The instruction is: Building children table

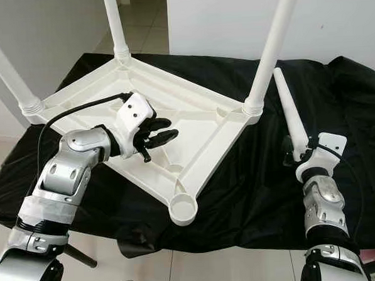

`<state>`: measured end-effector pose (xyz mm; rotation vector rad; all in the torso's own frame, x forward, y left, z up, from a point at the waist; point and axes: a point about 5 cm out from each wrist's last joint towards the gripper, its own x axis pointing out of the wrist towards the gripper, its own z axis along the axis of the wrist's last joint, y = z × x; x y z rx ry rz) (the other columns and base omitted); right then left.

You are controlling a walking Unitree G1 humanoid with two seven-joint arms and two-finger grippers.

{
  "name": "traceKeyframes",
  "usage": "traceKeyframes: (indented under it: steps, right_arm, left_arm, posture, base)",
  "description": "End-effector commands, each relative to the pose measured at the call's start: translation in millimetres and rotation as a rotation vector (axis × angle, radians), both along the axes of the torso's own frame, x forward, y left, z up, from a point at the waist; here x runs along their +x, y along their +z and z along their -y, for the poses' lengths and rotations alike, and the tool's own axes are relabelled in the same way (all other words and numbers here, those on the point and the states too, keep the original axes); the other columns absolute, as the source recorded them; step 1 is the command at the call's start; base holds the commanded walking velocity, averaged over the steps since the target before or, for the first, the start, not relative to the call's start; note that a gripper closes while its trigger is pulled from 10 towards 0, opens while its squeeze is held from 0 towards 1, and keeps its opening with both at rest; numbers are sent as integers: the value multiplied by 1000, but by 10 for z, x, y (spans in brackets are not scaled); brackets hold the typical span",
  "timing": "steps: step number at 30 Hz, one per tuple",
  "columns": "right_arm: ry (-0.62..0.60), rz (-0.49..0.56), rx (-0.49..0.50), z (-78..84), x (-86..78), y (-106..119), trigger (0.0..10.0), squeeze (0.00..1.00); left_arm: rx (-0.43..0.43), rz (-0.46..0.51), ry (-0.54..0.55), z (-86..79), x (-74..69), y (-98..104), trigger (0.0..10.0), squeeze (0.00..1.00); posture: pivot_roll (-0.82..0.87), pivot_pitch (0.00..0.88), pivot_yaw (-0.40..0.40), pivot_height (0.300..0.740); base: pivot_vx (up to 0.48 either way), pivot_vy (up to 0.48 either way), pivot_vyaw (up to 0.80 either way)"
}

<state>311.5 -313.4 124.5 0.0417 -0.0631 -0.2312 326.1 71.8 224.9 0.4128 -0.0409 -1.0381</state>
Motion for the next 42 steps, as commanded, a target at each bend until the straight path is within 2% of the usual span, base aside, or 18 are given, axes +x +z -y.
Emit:
traceKeyframes:
  steps: [1,8,12,26,27,28,30,31,32,42]
  right_arm:
    - [-7,-8,4,46,-4,-12,10000,0]
    - [-8,-21,16,89,-20,-61,10000,0]
    - [13,-40,21,37,-5,-132,10000,0]
    - [43,-55,38,-40,89,-151,10000,0]
    - [47,-58,40,-51,96,-160,9373,0]
    - [52,-62,43,-64,105,-169,4078,0]
    - [56,-65,45,-74,110,-174,4078,0]
    - [62,-66,48,-84,119,-175,1333,0]
    - [66,-64,46,-92,132,-166,0,0]
    - [74,-56,42,-115,184,-119,0,0]
  left_arm:
    - [-47,66,193,-73,99,50,10000,0]
    - [-48,66,202,-82,114,61,10000,0]
    - [-45,68,206,-83,125,63,10000,0]
    - [-46,78,214,-95,144,100,10000,0]
    - [-44,78,217,-103,145,97,10000,0]
    - [-43,80,221,-112,146,98,10000,0]
    - [-42,81,224,-118,146,98,10000,0]
    - [-43,82,227,-124,149,101,10000,0]
    - [-43,84,228,-127,153,104,10000,0]
    - [-43,90,233,-124,166,113,10000,0]
  posture:
    - [-17,61,29,740]
    - [-20,66,31,740]
    - [-20,70,35,740]
    - [-9,72,34,740]
    - [-5,72,32,740]
    - [-2,73,31,740]
    - [-2,73,31,740]
    - [-1,72,32,740]
    - [-1,70,32,740]
    - [-4,66,30,740]
  base:
    - [0,0,0]
    - [0,0,0]
    - [0,0,0]
    - [0,0,0]
    - [0,0,0]
    - [0,0,0]
    - [0,0,0]
    - [0,0,0]
    - [0,0,0]
    - [0,0,0]
